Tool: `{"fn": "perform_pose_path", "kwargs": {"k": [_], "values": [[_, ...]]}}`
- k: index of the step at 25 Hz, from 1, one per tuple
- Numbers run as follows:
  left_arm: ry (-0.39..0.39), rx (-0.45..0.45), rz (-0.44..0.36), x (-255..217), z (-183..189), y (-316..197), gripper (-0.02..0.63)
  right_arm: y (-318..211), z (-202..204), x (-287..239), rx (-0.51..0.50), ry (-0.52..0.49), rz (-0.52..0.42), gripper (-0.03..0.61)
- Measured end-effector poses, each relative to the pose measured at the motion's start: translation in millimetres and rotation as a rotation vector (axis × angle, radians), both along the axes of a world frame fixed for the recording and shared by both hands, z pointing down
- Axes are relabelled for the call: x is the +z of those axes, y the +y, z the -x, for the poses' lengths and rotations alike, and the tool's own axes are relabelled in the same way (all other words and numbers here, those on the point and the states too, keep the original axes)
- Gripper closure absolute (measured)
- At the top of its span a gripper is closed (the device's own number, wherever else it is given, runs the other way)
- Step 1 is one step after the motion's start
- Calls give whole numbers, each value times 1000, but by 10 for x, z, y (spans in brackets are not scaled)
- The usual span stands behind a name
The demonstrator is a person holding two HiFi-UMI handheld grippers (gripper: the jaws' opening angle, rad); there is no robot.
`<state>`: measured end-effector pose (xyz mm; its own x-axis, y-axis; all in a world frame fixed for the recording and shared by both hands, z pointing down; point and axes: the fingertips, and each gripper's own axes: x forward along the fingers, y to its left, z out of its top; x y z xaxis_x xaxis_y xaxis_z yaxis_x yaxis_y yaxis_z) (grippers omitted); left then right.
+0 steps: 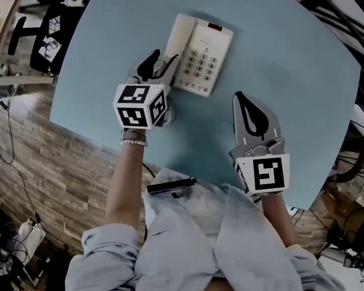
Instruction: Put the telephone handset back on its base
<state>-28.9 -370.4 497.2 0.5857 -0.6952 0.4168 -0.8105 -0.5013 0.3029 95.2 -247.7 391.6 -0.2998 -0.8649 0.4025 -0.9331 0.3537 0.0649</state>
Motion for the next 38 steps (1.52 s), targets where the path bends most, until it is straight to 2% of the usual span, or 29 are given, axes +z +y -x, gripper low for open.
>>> {"fn": "perform_pose_path", "kwargs": {"k": [4, 10, 14, 38], "values": [[15, -9, -33, -188, 68, 129, 419, 86, 17, -73, -10, 2, -19, 572], [21, -59, -91, -498, 183, 347, 556, 233, 5, -163, -5, -18, -58, 572], [13, -71, -134, -702, 220, 523, 598, 318, 6, -249, -19, -18, -76, 572], [-46, -128, -259, -1483, 376, 1824, 611, 998, 36, -731, -91, -78, -194, 572]]}}
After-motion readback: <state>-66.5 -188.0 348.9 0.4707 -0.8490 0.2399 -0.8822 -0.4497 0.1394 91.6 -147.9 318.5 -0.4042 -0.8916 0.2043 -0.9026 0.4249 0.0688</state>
